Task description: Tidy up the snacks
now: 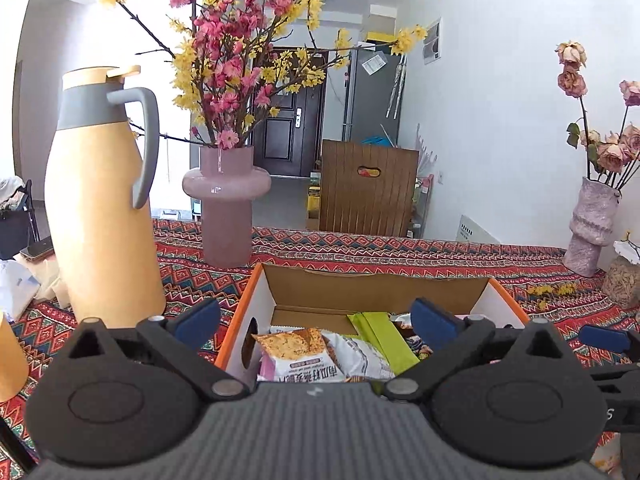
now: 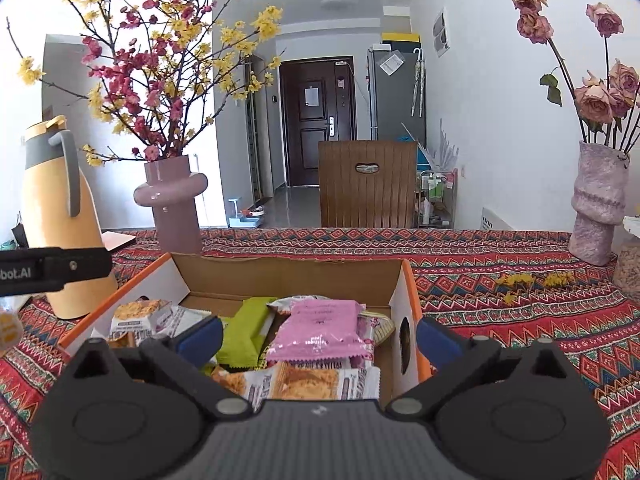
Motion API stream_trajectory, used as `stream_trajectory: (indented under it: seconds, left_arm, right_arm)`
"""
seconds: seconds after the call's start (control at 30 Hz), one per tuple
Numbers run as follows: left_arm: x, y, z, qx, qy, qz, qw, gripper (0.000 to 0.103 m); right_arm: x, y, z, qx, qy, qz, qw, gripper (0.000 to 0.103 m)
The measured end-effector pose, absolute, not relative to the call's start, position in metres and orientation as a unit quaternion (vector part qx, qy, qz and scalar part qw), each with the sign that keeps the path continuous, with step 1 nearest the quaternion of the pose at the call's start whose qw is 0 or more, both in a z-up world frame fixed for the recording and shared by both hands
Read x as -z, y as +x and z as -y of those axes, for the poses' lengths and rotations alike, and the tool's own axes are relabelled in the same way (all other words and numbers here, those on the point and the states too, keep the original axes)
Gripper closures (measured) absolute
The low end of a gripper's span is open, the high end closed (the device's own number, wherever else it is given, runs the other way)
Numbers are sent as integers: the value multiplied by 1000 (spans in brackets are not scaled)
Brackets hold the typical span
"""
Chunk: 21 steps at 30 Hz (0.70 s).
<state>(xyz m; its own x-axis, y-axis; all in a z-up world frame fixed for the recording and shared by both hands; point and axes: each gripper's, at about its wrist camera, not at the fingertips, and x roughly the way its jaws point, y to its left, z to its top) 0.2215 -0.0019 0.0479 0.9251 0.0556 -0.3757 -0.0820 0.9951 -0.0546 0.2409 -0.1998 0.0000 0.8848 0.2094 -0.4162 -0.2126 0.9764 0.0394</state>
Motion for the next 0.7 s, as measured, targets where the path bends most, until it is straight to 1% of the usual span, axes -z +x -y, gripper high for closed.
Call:
stream_trajectory:
  seconds: [0.17, 0.3, 0.47, 0.7]
  left_arm:
    - [-49, 178, -1, -32, -20, -182, 983, 0]
    - [-46, 149, -8, -31, -28, -194, 980, 0]
    - [-30, 123, -10, -25, -30, -235, 971, 0]
    - [-4, 109, -15, -20, -39, -292, 955, 0]
  right_arm:
    - [0, 197, 213, -118, -6, -219, 969, 0]
    - [4, 164, 221, -126, -5, -232, 965, 0]
    - [14, 133, 224, -129, -6, -252, 959, 0]
    - [25, 111, 225, -125, -1, -281, 952, 0]
